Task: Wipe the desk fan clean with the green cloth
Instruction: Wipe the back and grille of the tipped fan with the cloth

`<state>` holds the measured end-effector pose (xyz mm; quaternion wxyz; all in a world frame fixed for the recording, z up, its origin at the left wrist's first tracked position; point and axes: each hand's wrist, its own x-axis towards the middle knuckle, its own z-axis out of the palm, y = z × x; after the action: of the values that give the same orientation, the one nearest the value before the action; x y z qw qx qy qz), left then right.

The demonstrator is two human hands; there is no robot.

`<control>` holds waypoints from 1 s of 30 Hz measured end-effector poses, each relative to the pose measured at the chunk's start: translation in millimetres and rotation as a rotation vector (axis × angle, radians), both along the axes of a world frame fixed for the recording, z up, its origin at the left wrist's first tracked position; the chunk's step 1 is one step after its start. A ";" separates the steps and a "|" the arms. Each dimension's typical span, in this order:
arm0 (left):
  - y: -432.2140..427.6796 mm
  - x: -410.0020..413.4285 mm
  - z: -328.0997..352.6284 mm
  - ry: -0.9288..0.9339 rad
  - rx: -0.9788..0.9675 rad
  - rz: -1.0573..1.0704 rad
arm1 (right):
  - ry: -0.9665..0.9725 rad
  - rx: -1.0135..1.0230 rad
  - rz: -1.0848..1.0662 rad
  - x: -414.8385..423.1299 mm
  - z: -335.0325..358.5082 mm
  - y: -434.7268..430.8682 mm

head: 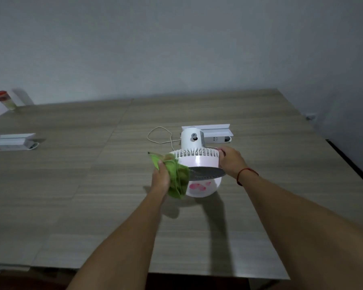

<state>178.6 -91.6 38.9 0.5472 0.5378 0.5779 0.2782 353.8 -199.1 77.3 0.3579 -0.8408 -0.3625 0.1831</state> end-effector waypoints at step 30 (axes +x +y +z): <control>-32.0 44.6 25.2 0.538 1.012 -0.321 | -0.067 0.027 -0.065 -3.7 -3.1 18.3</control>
<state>223.2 -123.6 64.1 0.0922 0.8641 0.4032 0.2869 350.1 -180.8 74.2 0.3627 -0.8529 -0.3493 0.1382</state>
